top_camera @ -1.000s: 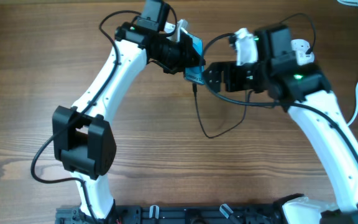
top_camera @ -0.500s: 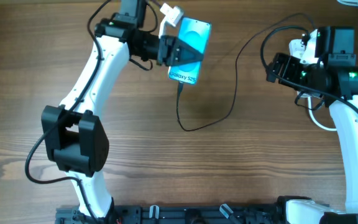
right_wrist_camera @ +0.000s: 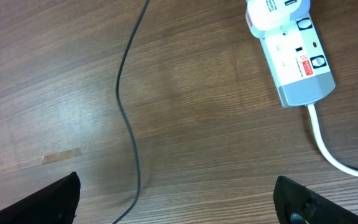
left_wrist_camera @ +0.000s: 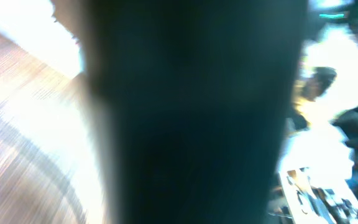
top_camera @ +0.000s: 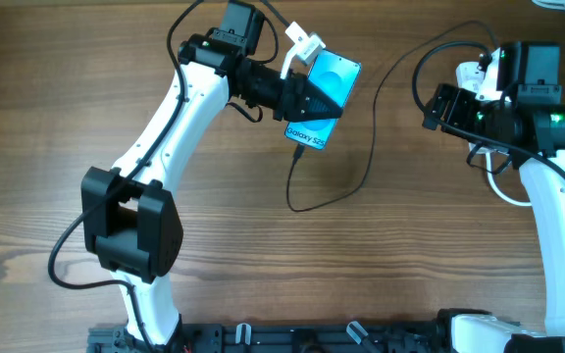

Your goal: Plug charger to phone and switch on socket

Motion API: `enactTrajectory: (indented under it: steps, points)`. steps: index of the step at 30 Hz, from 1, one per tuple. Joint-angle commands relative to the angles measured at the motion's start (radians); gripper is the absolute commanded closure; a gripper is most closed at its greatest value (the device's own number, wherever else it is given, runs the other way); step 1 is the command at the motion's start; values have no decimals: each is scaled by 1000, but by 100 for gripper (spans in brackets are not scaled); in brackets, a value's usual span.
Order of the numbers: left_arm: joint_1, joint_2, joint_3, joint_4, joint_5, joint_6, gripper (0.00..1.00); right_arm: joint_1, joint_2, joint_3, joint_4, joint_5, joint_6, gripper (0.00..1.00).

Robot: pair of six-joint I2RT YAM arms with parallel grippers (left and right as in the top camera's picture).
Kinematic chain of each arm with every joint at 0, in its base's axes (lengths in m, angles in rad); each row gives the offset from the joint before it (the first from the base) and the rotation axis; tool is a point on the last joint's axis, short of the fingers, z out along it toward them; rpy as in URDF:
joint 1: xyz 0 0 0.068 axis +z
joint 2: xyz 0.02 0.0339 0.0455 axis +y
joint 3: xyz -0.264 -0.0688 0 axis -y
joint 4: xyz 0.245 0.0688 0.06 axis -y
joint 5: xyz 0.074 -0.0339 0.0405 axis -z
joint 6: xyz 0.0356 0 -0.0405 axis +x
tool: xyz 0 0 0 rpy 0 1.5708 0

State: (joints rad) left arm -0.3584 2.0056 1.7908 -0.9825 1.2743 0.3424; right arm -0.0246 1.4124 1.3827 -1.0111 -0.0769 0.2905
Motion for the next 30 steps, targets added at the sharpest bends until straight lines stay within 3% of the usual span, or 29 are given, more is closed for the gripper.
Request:
enactTrajectory:
  steps: [1,4,14,17,21,30]
  points:
    - [-18,-30,8,26,-288,-233,96,-3,-10,12,2,21,-2,0]
    - [-57,5,8,45,-470,-311,96,-3,-10,12,2,21,-2,0]
    - [-58,187,8,143,-634,-585,96,-3,-10,12,2,21,-2,0]
    - [-37,217,8,176,-653,-594,96,-3,-10,12,2,21,-2,0]
    - [-44,234,8,179,-839,-593,96,-3,-10,12,2,21,-2,0]
    - [-49,326,8,243,-876,-586,94,-3,-10,12,2,21,-2,1]
